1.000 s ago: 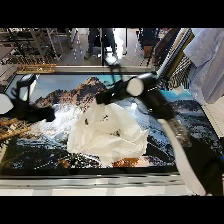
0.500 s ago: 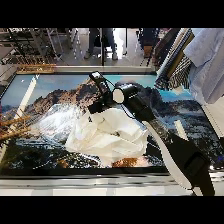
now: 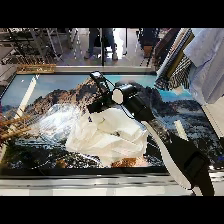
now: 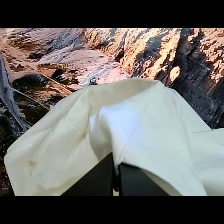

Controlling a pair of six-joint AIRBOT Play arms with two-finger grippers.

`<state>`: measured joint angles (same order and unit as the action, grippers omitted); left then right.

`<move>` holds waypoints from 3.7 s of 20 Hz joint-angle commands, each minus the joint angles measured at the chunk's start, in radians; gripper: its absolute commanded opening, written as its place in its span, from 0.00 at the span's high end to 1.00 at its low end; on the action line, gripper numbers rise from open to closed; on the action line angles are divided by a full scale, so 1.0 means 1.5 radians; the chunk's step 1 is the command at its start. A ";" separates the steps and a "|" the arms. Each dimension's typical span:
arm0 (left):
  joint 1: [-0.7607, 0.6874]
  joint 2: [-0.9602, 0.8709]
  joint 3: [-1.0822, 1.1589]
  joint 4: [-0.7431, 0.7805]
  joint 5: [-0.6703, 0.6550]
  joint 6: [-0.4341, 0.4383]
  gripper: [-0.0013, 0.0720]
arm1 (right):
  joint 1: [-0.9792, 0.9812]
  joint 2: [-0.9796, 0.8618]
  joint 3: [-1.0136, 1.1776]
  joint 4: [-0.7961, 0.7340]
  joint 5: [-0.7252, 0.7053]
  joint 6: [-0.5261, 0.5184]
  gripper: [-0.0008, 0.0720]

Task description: Fold the clothes and pants, and hang the long-sleeved shirts on hangers.

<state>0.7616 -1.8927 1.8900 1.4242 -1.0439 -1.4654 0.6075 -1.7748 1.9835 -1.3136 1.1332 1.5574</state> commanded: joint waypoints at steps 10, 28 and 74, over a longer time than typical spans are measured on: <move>-0.004 0.021 0.022 0.028 -0.013 0.006 0.35 | 0.001 -0.001 0.000 -0.008 0.003 0.019 0.96; 0.023 -0.028 0.021 0.097 -0.024 0.003 0.38 | 0.001 -0.001 0.000 -0.020 0.020 0.019 0.96; -0.433 0.256 -0.150 -0.655 -0.341 0.516 0.97 | -0.148 0.120 0.005 -0.169 0.083 0.000 0.96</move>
<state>0.1131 -1.5219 1.6653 0.4358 -1.5440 -0.6872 0.3870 -1.5959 1.9892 -1.5600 1.2373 1.5661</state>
